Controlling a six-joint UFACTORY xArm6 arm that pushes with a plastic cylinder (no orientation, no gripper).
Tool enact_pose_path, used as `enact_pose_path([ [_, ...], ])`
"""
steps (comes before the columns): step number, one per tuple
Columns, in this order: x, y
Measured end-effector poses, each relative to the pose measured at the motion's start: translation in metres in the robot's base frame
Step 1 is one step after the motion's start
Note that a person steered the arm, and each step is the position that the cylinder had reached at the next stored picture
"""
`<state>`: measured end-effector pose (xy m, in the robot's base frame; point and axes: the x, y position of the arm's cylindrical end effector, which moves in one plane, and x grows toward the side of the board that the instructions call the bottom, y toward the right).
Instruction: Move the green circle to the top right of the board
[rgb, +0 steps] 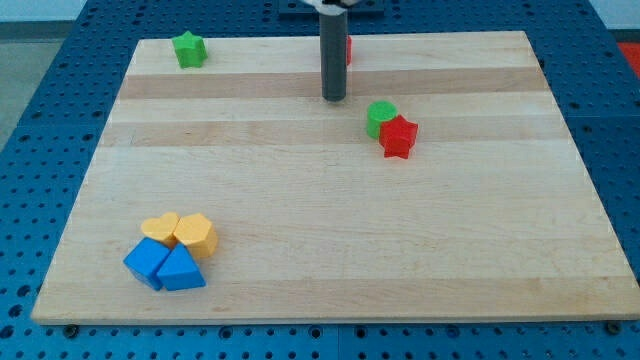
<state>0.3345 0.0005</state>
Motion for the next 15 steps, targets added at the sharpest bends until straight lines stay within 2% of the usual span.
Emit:
enact_pose_path([
  [1, 0.036, 0.0],
  [2, 0.045, 0.011],
  [5, 0.052, 0.094],
  [7, 0.036, 0.111],
  [9, -0.007, 0.121],
  [11, -0.008, 0.169],
  [15, -0.027, 0.211],
])
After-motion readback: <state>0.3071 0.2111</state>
